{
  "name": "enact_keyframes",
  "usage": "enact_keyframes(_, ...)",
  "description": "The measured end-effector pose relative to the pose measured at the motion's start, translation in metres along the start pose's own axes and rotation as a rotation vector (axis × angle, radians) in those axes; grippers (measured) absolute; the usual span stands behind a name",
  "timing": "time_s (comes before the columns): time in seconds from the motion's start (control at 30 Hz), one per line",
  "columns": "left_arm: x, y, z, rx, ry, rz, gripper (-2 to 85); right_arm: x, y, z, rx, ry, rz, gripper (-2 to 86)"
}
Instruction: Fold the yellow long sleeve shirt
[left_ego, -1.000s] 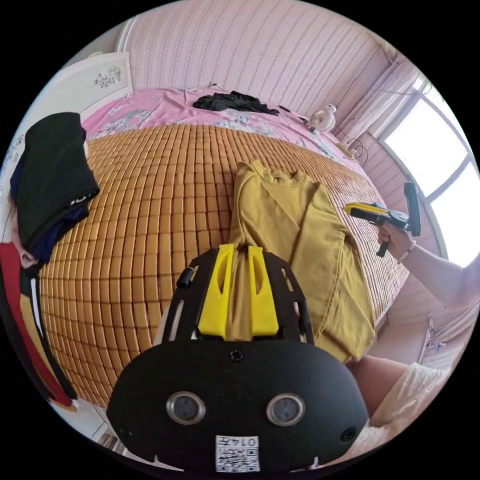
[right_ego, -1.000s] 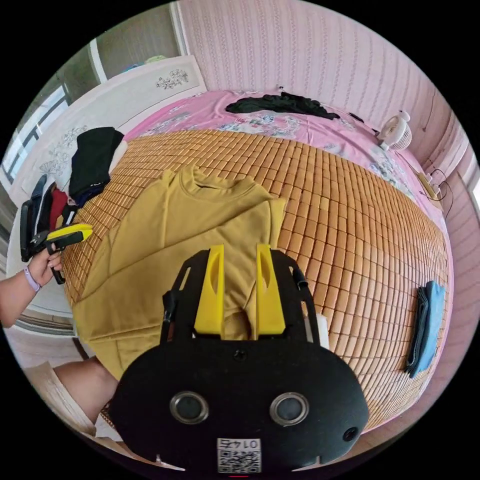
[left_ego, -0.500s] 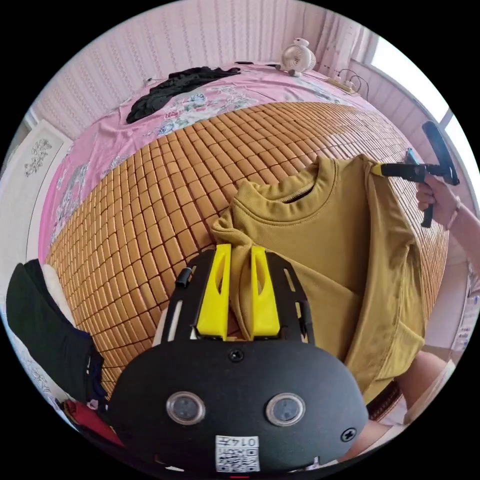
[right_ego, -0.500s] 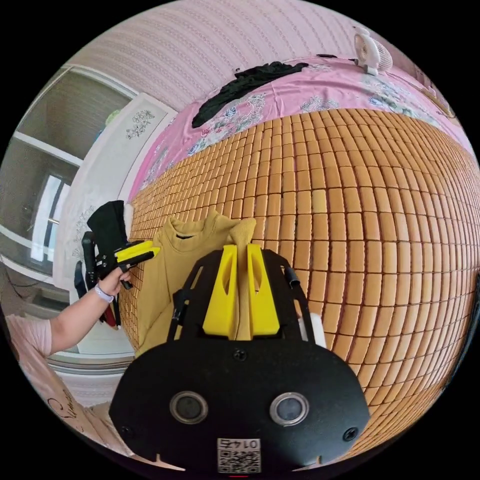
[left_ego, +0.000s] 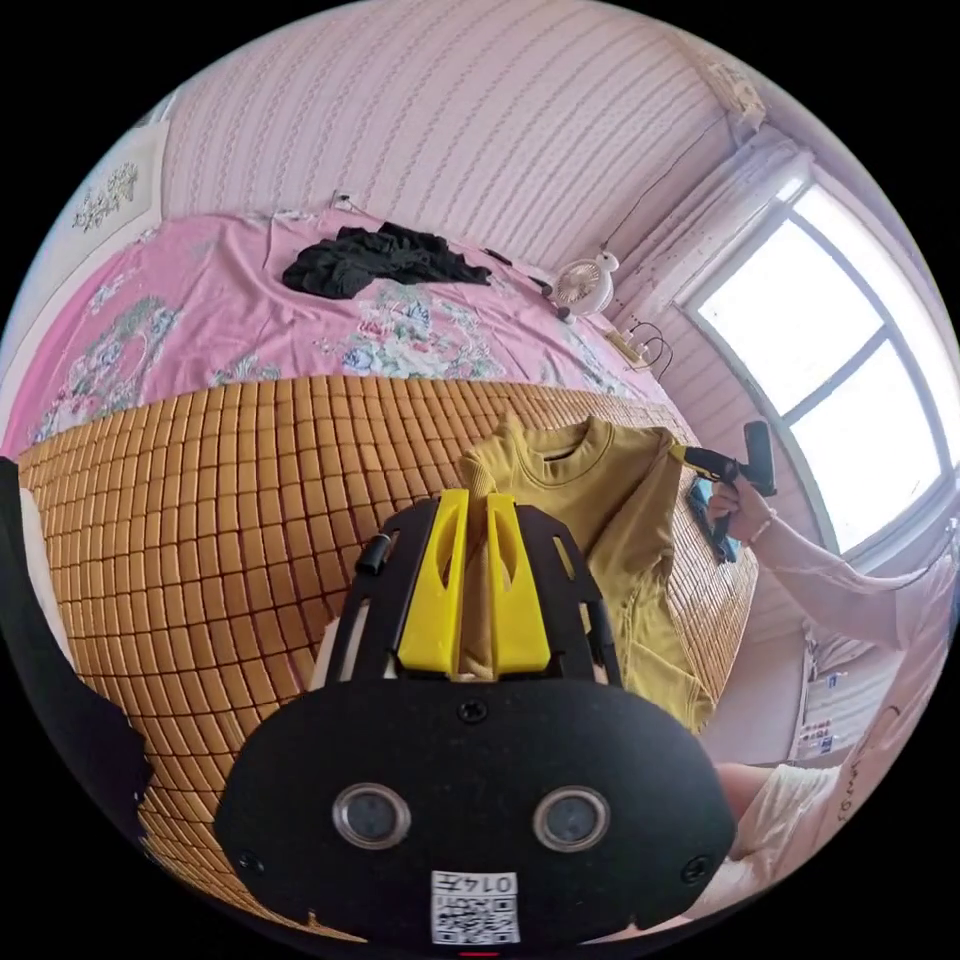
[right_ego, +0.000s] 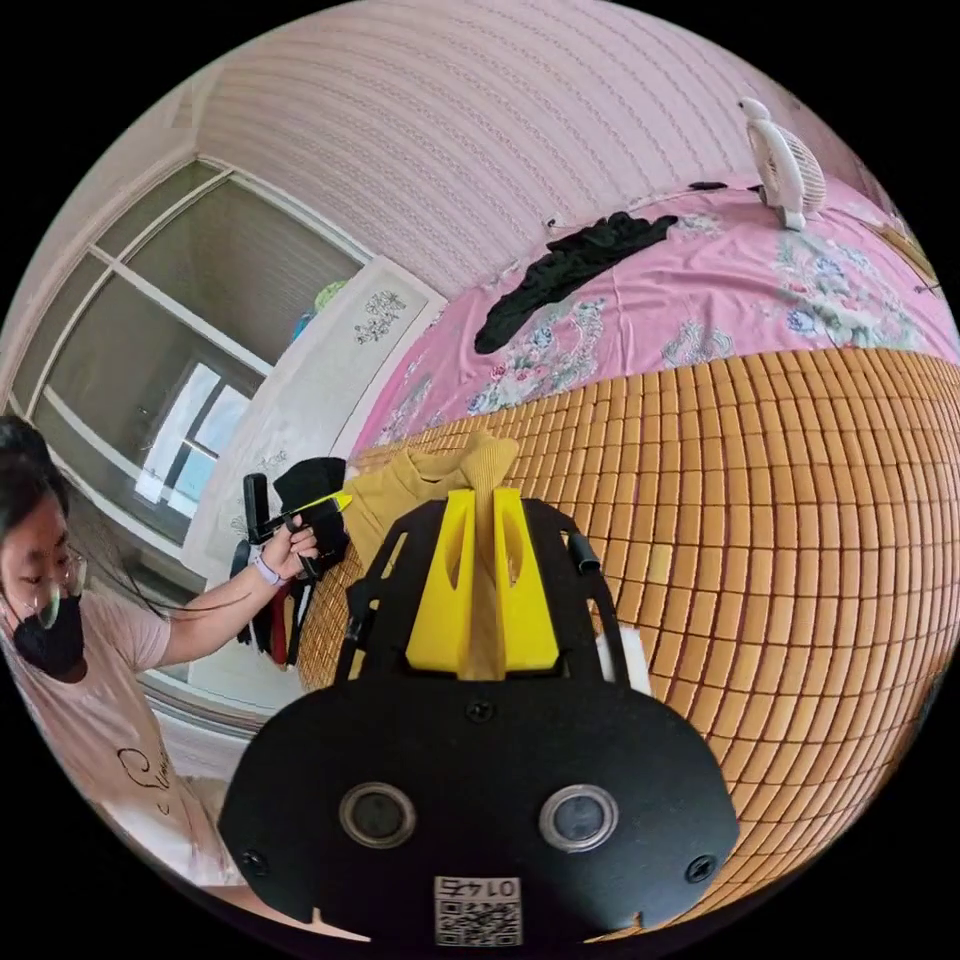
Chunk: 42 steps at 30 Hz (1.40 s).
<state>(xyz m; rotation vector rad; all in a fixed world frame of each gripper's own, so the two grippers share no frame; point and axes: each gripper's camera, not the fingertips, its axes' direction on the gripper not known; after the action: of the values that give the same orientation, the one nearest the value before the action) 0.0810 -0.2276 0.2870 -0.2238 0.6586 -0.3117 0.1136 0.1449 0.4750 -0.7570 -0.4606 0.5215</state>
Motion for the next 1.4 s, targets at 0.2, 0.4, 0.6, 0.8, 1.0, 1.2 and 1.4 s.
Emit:
enact_keyframes(0.2, 0.035, 0.096, -0.076, -0.04, 0.246, 0.064, 4.2, -0.067, 0.098, -0.036, -0.32, 0.009, -0.238, 4.1)
enact_keyframes(0.4, 0.037, 0.247, -0.066, -0.354, 0.144, -0.332, 4.4, -0.038, 0.224, -0.021, -0.533, 0.279, 0.256, 7.4)
enact_keyframes(0.6, 0.072, 0.255, -0.043, -0.321, -0.003, -0.338, 6.0, -0.052, 0.235, -0.007, -0.347, 0.519, 0.337, 12.0)
enact_keyframes(0.8, 0.098, 0.267, 0.012, -0.461, -0.207, -0.29, 6.5, -0.05, 0.242, 0.029, -0.433, 0.627, 0.323, 8.4)
enact_keyframes(1.0, 0.134, 0.281, 0.012, -0.542, -0.266, -0.102, 4.7, -0.072, 0.266, 0.035, -0.537, 0.607, 0.282, 4.8)
enact_keyframes(1.2, 0.143, 0.309, -0.001, -0.681, -0.229, -0.186, 2.0, -0.108, 0.323, 0.04, -0.716, 0.614, 0.261, 3.7)
enact_keyframes(1.4, 0.182, 0.322, 0.007, -0.786, -0.356, -0.001, 1.4, -0.128, 0.342, 0.064, -0.85, 0.696, 0.116, 3.0)
